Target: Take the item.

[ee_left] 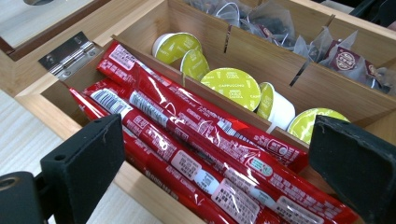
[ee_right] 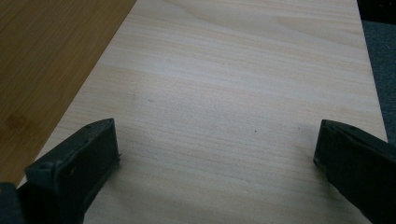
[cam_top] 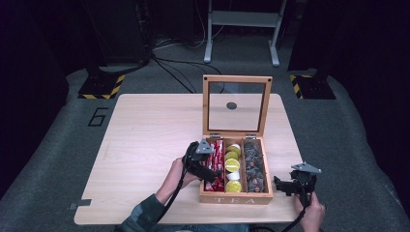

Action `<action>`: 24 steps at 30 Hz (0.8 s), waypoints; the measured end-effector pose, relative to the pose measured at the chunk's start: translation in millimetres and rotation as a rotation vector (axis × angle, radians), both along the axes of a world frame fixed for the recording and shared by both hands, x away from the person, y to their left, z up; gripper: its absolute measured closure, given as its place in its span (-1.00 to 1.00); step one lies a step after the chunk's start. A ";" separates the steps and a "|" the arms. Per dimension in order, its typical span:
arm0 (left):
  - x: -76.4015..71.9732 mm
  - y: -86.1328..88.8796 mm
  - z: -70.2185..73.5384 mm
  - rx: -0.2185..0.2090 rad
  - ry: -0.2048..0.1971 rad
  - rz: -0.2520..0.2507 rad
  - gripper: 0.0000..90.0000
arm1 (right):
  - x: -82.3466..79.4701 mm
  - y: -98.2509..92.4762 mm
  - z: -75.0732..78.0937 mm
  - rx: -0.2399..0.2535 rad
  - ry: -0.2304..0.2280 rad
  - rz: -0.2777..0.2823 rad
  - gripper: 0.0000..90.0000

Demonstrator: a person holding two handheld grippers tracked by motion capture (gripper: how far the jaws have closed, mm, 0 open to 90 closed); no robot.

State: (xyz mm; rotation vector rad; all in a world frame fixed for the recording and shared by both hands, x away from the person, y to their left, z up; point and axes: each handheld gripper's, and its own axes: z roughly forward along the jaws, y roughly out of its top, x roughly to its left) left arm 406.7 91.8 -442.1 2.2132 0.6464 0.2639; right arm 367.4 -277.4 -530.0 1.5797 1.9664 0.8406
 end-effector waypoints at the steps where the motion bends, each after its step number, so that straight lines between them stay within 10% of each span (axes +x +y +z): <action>1: 0.5 -0.8 -0.4 0.008 -0.001 -0.006 -0.91 | -0.1 -0.2 0.1 0.000 0.000 0.001 -1.00; 24: 5.5 -15.4 -10.3 0.048 0.042 0.017 -0.51 | -0.1 -0.2 0.1 0.001 0.000 0.002 -1.00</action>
